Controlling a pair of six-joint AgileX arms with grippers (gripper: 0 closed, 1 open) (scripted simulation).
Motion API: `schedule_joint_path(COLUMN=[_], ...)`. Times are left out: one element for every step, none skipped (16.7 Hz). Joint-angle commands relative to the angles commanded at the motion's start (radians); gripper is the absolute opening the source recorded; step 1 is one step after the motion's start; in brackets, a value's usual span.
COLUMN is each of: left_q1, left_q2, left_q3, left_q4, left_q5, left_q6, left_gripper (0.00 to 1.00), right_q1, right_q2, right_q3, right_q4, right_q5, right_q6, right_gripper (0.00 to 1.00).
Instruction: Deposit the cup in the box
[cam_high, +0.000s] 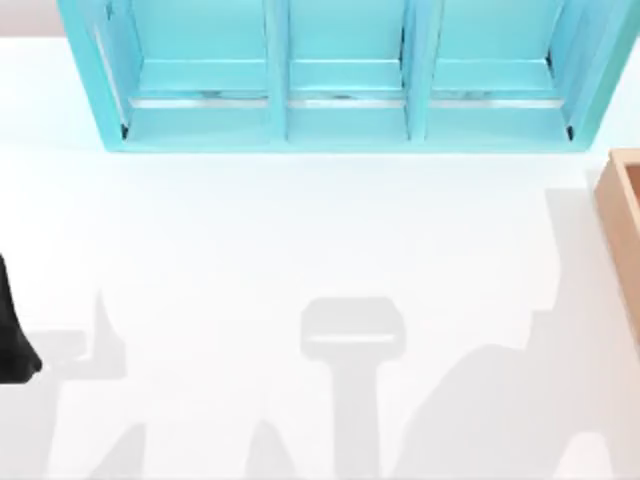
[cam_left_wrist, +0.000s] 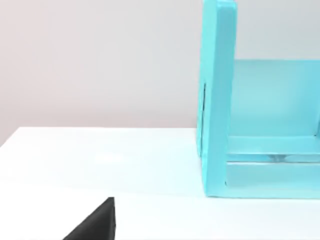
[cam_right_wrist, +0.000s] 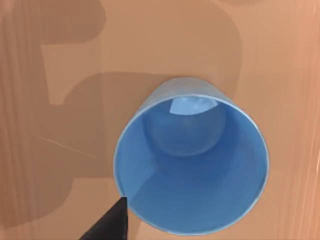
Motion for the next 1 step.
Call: schedule_joint_path(left_q1=[0.0], left_q2=[0.0], left_q3=[0.0], left_q4=[0.0], left_q5=[0.0], left_q6=[0.0], left_gripper=[1.0], right_q1=[0.0], right_q2=[0.0], right_q3=[0.0], right_q4=[0.0], right_q5=[0.0], right_q6=[0.0], right_gripper=[1.0])
